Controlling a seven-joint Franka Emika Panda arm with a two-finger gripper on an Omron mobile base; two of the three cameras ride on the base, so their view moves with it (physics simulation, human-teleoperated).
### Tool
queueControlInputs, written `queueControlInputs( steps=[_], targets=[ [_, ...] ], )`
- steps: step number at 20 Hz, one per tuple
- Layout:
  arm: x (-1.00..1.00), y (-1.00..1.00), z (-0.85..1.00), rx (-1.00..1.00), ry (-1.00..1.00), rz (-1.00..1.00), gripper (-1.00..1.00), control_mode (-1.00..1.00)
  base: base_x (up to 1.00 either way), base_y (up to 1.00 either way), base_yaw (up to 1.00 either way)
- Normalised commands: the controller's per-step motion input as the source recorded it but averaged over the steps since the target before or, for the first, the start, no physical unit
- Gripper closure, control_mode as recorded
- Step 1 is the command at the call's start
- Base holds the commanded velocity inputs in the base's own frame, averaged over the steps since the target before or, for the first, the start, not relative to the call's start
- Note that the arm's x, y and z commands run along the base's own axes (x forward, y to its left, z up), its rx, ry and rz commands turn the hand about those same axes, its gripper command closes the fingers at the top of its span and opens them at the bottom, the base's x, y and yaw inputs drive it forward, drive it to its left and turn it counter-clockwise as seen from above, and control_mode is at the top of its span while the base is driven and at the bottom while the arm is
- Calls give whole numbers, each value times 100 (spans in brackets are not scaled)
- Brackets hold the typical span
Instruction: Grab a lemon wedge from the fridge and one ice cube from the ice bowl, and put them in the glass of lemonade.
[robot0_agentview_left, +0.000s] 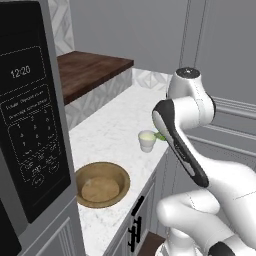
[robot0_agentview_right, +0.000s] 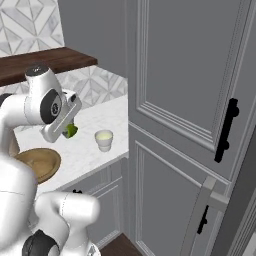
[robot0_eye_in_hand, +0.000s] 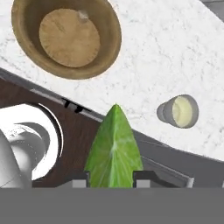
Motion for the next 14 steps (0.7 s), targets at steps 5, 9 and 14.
queueControlInputs(
  steps=[5,9,14],
  targets=[
    [26,-6,-19,-39,1,56,100,-100,0,0,0],
    [7,-12,-13,-37,0,59,100,-100,0,0,0],
    [2,-6,-20,-38,0,59,100,-100,0,0,0]
  ],
)
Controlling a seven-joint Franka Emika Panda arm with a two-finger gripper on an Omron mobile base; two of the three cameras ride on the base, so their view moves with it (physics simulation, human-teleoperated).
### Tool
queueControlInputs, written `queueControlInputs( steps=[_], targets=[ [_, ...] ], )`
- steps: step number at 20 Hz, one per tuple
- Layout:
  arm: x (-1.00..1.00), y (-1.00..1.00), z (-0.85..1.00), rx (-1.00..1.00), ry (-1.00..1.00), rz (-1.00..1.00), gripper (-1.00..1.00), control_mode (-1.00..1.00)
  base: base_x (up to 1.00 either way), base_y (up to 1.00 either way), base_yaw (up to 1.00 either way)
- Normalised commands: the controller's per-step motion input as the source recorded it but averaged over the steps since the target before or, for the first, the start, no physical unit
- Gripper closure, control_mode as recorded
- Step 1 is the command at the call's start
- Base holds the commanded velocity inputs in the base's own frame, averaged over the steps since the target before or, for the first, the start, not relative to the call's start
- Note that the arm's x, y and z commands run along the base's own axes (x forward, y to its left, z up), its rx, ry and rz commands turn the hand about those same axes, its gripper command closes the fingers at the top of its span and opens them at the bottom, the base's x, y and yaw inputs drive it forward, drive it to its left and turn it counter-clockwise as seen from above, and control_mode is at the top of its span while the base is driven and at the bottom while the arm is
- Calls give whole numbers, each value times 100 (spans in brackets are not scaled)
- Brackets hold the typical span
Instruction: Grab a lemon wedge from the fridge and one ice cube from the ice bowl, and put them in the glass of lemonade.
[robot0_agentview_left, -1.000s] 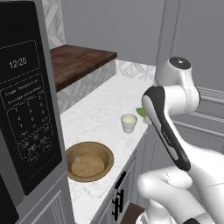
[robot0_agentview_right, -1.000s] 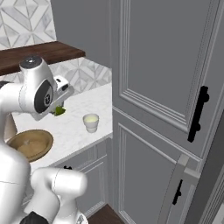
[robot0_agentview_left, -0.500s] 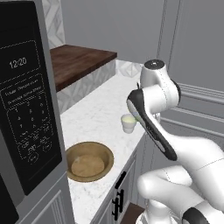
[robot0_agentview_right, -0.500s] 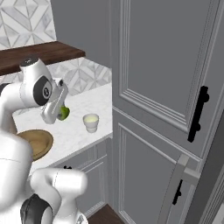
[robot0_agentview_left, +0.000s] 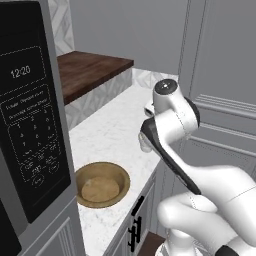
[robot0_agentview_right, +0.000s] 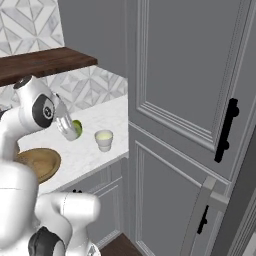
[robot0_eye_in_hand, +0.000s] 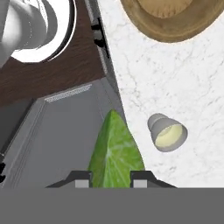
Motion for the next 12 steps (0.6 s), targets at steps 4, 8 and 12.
queueControlInputs(
  steps=[4,8,12],
  targets=[
    [8,0,-28,-33,0,43,100,-100,0,0,0],
    [43,0,-16,-14,0,10,100,-100,0,0,0],
    [55,1,-4,-5,0,-2,100,-100,0,0,0]
  ],
)
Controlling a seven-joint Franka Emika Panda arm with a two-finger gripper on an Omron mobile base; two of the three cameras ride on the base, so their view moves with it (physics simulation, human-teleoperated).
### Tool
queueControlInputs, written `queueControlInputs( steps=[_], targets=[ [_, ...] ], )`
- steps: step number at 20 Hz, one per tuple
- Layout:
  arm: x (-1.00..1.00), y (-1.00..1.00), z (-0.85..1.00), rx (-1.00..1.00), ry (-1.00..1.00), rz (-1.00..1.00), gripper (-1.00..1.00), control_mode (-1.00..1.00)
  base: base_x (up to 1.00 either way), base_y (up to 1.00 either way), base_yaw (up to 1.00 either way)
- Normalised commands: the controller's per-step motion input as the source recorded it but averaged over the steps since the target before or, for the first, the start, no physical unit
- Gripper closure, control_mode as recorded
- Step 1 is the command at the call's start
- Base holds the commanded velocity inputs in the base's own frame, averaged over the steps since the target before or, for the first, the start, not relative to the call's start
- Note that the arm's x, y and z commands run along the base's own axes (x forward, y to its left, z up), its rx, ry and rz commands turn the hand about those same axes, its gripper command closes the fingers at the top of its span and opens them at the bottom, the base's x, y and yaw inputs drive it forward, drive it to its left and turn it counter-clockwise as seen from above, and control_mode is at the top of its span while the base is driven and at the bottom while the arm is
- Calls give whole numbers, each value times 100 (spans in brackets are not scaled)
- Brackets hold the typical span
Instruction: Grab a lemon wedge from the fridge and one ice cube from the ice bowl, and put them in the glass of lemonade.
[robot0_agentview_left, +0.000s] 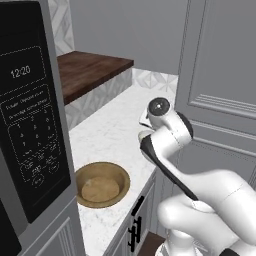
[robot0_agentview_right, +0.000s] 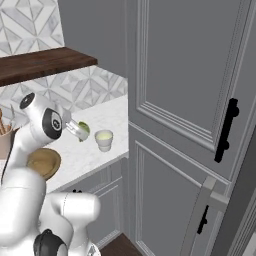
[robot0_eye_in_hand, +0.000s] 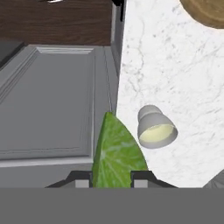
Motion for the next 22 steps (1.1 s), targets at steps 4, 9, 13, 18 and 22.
queueControlInputs(
  steps=[4,9,13,18,22],
  targets=[
    [78,8,-15,-3,0,-3,100,-100,0,0,0],
    [77,15,-25,-6,0,-2,100,-100,0,0,0],
    [64,0,-23,-6,0,-1,100,-100,0,0,0],
    [52,0,-30,-6,0,-3,100,-100,0,0,0],
    [41,0,-34,-4,0,-4,100,-100,0,0,0]
  ],
)
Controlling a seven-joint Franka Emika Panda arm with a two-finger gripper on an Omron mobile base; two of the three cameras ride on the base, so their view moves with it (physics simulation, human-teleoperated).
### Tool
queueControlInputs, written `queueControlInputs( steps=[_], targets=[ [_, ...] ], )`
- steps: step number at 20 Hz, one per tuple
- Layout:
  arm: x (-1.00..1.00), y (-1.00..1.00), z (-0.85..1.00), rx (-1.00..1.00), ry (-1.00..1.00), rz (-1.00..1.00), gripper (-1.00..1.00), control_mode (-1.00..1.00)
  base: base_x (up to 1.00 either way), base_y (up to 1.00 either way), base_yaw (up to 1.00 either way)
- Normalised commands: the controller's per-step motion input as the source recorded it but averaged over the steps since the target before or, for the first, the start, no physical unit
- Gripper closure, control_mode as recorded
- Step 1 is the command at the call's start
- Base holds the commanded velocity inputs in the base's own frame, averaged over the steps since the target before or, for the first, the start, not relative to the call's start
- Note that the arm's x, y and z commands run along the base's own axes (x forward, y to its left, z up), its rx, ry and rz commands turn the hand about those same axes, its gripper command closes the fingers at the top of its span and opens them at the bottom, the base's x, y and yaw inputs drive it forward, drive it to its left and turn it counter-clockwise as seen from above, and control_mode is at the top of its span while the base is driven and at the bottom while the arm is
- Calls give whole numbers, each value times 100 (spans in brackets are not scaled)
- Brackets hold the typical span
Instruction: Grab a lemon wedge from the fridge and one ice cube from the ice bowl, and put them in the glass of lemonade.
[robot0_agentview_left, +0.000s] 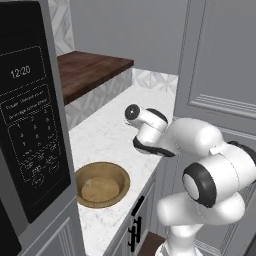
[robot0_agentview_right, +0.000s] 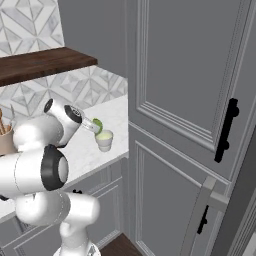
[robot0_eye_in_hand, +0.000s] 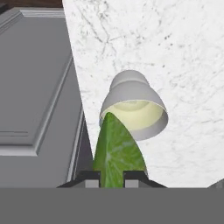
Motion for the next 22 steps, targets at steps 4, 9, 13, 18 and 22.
queueControlInputs(
  steps=[4,9,13,18,22],
  targets=[
    [44,0,-18,0,1,-3,100,-100,0,0,0],
    [18,0,-19,0,3,-2,100,-100,0,0,0],
    [39,0,-31,-2,1,0,100,-100,0,0,0],
    [43,0,-22,-2,0,0,100,-100,0,0,0],
    [-19,0,-1,-1,0,0,100,-100,0,0,0]
  ],
)
